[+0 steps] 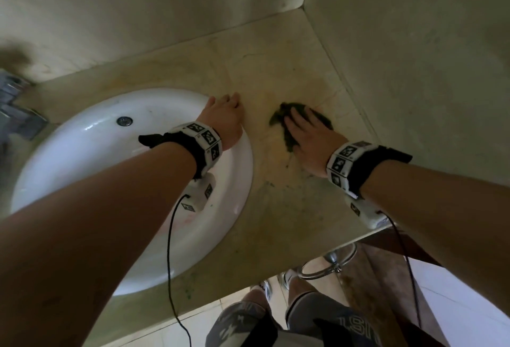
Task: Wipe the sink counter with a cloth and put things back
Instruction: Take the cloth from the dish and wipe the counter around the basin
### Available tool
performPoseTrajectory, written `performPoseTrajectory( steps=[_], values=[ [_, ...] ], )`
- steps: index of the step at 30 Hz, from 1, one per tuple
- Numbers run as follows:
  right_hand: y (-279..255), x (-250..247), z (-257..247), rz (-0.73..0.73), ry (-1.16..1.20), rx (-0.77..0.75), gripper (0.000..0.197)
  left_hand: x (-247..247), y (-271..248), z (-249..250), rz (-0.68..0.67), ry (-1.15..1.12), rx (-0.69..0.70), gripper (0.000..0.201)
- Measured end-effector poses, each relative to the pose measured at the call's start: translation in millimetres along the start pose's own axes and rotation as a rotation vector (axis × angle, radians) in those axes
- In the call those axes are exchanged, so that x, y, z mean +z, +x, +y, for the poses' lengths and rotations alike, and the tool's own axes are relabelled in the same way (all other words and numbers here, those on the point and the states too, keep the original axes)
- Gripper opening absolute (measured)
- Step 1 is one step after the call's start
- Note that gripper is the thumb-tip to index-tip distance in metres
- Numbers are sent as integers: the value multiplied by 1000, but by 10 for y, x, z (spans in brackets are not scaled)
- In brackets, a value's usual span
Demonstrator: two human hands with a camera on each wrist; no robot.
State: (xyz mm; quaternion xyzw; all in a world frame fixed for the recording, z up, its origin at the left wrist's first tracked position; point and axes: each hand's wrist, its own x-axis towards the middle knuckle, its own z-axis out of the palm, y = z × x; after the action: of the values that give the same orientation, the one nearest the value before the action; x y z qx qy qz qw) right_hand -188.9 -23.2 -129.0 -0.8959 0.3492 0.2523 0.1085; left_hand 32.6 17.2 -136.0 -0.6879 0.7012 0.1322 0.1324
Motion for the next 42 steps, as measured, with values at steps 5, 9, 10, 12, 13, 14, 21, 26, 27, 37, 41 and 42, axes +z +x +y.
performPoseTrajectory(
  steps=[5, 9, 10, 12, 13, 14, 21, 26, 27, 37, 41, 42],
  values=[
    [-100, 224, -392, 66, -32, -313, 55, -37, 3, 2, -26, -9, -13, 55],
    [-109, 109, -231, -5, -50, -357, 57, -34, -6, -1, -27, -8, -5, 55],
    [-78, 42, -172, 5, -50, -303, 59, -31, 3, -4, -17, -4, -2, 55],
    [27, -34, -132, 21, 4, -188, 59, -11, 5, -5, -5, 2, -4, 54],
    [88, -58, -167, 26, 39, -168, 59, 0, 19, -1, 10, 7, -1, 54],
    [141, -65, -238, 32, 58, -162, 59, 12, 22, -3, 24, 9, 5, 53],
    [538, -103, -211, 105, 183, 44, 62, 23, 4, -18, 30, -26, 8, 54],
    [178, 131, 56, 94, 318, 439, 69, -1, 17, -26, -3, -41, -4, 55],
    [77, 185, 74, 72, 357, 551, 70, 0, 18, -26, -9, -40, -6, 55],
    [241, 47, -26, 123, 368, 388, 68, -30, -21, -5, 14, -74, -8, 53],
    [589, -186, -78, 137, 258, 139, 66, -20, -30, 4, 34, -71, -9, 52],
    [661, -239, -96, 138, 229, 83, 66, -17, -29, 5, 45, -71, -11, 52]
  ],
)
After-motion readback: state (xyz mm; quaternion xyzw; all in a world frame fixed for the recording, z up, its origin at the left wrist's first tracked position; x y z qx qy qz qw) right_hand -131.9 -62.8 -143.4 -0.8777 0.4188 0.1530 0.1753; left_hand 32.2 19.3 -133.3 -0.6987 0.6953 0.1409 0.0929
